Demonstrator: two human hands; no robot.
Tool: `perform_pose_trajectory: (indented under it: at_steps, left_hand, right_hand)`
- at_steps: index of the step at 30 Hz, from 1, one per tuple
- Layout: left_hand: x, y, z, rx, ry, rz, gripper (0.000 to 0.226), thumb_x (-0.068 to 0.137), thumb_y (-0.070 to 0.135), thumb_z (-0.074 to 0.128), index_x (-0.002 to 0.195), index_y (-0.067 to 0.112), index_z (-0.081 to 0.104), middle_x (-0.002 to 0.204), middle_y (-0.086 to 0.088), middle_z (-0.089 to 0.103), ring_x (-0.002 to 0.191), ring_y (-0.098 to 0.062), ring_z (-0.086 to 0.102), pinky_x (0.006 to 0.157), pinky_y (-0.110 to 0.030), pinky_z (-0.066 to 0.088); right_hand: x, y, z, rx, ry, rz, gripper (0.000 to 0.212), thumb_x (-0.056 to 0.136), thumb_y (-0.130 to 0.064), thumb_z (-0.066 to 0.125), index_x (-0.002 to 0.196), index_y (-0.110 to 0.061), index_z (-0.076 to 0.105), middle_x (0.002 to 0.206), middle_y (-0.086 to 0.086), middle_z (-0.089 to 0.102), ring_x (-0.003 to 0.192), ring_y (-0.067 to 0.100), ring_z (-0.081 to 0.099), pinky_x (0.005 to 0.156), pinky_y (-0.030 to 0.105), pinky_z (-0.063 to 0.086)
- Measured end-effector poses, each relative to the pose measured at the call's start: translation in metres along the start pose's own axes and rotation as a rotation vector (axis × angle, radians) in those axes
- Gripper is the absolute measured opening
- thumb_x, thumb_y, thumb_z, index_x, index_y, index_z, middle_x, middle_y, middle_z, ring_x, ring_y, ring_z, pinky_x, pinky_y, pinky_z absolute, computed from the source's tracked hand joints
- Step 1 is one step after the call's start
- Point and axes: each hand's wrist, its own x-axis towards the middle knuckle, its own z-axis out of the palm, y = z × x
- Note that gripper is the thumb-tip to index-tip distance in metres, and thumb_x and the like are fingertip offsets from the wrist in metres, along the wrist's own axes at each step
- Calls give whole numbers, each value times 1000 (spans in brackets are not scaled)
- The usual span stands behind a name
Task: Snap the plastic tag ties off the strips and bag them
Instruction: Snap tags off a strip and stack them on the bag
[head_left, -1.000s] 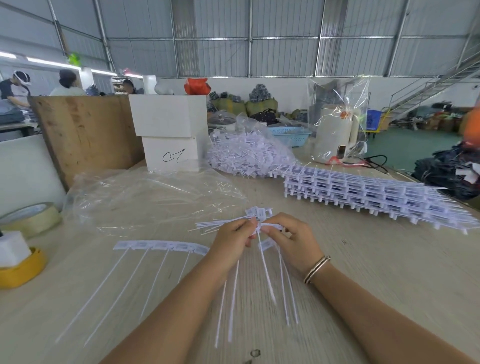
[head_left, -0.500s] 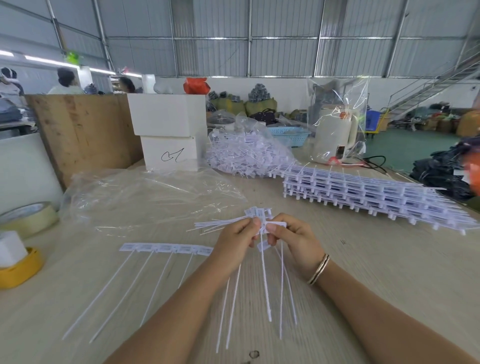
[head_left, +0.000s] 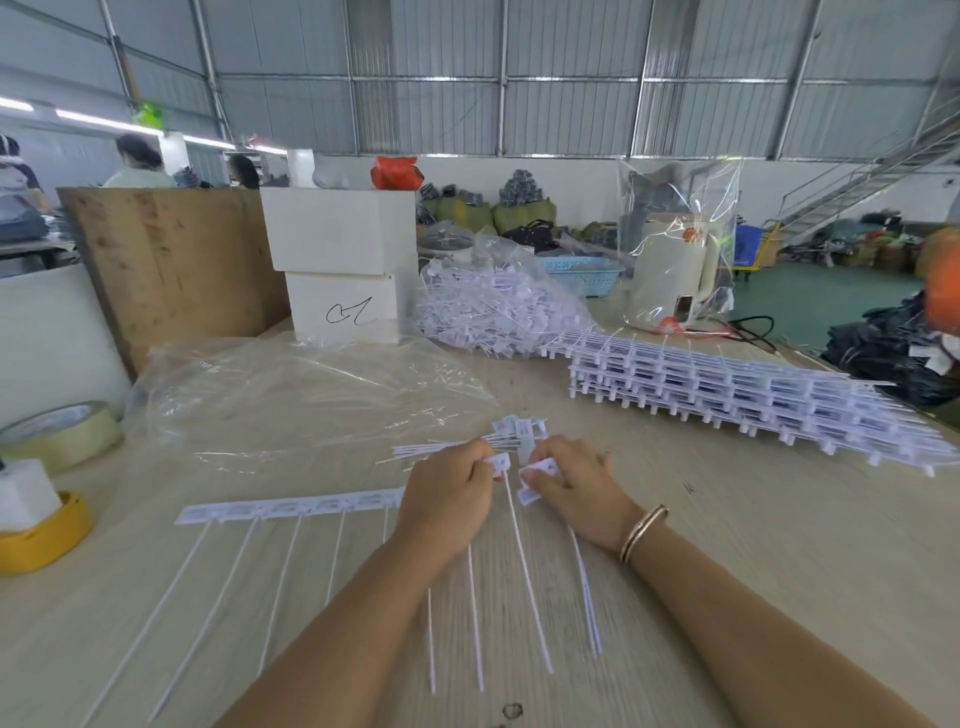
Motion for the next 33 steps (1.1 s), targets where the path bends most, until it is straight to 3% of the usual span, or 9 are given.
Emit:
perform_pose_trajectory:
  at_steps: [4, 7, 11, 15, 19, 22, 26, 29, 33]
  left_hand:
    - [-1, -4, 2, 94, -99, -28, 17, 89, 12, 41, 91, 25, 51, 77, 8, 52, 74, -19, 51, 62, -31, 34]
    - [0, -7, 2, 76, -146, -38, 32, 88, 10, 43, 115, 28, 47, 90, 7, 55, 74, -12, 53, 62, -30, 37]
    - [0, -8, 2, -10, -147, -9, 34, 89, 7, 41, 115, 28, 43, 94, 9, 53, 73, -9, 51, 61, -29, 39]
    - [-1, -6, 3, -63, -118, 80, 37, 90, 5, 45, 122, 24, 42, 104, 12, 47, 87, -4, 51, 72, -18, 40]
    - [-5, -1, 7, -120, -116, 221, 36, 92, 9, 50, 125, 19, 41, 112, 11, 45, 97, 1, 50, 81, -8, 39]
    - [-6, 1, 5, -104, -97, 246, 32, 92, 10, 52, 123, 17, 44, 115, 9, 47, 93, 2, 49, 83, -10, 40]
    - [-2, 1, -3, 157, -15, 175, 9, 94, 20, 46, 94, 24, 54, 82, 14, 56, 77, -10, 52, 80, -30, 40]
    - [-2, 0, -4, 251, -46, 138, 31, 95, 30, 43, 65, 28, 42, 55, 10, 43, 58, -9, 43, 67, -30, 27]
    - [-1, -1, -1, 139, -69, 104, 30, 94, 31, 47, 73, 15, 60, 55, 5, 45, 58, -13, 46, 58, -29, 26]
  right_hand:
    - [-1, 0, 6, -236, -46, -62, 15, 89, -33, 54, 104, -31, 54, 97, -16, 48, 100, 7, 40, 87, 31, 23]
    - [-1, 3, 2, -346, -10, -42, 17, 90, -36, 53, 105, -35, 61, 104, -16, 51, 105, 7, 40, 80, 29, 18]
    - [0, 16, -11, -363, 33, 43, 17, 92, -36, 51, 98, -32, 66, 110, -11, 56, 109, 12, 44, 83, 28, 20]
    - [-5, 9, -14, -135, 280, -50, 25, 94, -36, 48, 93, -25, 70, 95, -12, 59, 96, 12, 51, 74, 26, 19]
    - [-9, -13, 0, -107, 123, -145, 47, 85, -54, 30, 100, -30, 68, 91, -21, 54, 94, 1, 46, 81, 28, 23]
    - [-6, -14, 0, -92, 71, -115, 26, 93, -42, 47, 89, -25, 66, 83, -14, 55, 88, 3, 45, 84, 31, 25]
    - [-7, -10, -6, 53, 81, -57, 13, 93, -27, 55, 81, -25, 60, 75, -20, 53, 82, -1, 45, 93, 36, 29]
    - [-7, -10, -5, 78, 36, -33, 15, 92, -29, 56, 80, -22, 61, 76, -17, 54, 83, 2, 46, 93, 36, 28]
    - [-7, -11, -4, 140, -83, -37, 26, 87, -35, 61, 84, -9, 66, 73, -2, 54, 75, 4, 46, 91, 42, 33]
